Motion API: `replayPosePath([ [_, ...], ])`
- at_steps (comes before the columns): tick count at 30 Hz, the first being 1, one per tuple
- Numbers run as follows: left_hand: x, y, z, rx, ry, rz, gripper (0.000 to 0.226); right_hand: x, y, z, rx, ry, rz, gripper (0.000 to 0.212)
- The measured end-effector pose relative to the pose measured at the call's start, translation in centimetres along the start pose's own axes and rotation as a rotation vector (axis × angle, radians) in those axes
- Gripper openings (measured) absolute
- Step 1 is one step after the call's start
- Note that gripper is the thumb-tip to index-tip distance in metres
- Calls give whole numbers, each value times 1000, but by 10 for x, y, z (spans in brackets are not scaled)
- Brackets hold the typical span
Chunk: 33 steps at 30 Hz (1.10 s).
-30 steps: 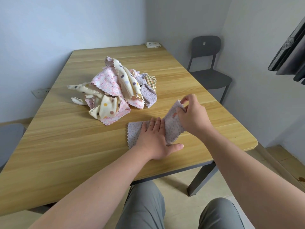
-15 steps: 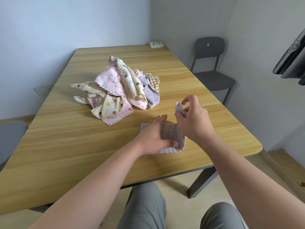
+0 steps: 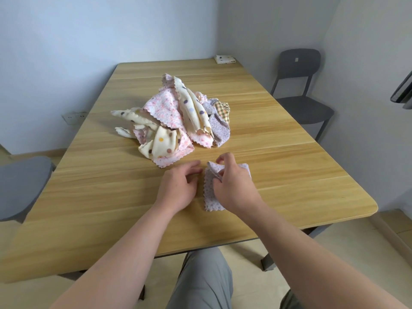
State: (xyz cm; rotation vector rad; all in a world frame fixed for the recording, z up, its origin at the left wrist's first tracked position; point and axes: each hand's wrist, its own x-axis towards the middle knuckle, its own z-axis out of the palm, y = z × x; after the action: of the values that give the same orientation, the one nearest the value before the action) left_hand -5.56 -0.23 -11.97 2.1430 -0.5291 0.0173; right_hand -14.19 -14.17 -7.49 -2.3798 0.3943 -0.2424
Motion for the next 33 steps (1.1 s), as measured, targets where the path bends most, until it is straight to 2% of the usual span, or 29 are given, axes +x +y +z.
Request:
replayPosePath([
  [7,2,-5,2,36,-34,53,44,0,1,15,-11,-54,6,33],
  [11,3,-5,4,40,2,116,35,-3,0,5,92,19,27,29],
  [14,2,-7,6,108,92,298,34,-2,9,-4,-184,205,-121,30],
  [15,1,-6,6,159,91,361,38,-1,14,-7,-290,203,-162,33],
  [16,0,-4,6,228,50,415,44,0,20,-8,-380,152,-173,39],
  [18,-3,5,8,404,-150,485,58,2,35,-10,-484,-29,-111,50],
  [20,-5,9,13,589,-372,474,66,3,49,-8,-524,-193,-30,56],
  [22,-4,10,17,707,-507,416,71,2,57,-8,-516,-252,11,61],
  [27,1,13,13,826,-602,389,72,-1,57,-12,-508,-256,33,61],
  [30,6,23,8,717,-655,314,71,-3,57,-14,-517,-298,58,60],
  [33,11,33,5,597,-592,266,70,-5,54,-15,-487,-254,47,59],
])
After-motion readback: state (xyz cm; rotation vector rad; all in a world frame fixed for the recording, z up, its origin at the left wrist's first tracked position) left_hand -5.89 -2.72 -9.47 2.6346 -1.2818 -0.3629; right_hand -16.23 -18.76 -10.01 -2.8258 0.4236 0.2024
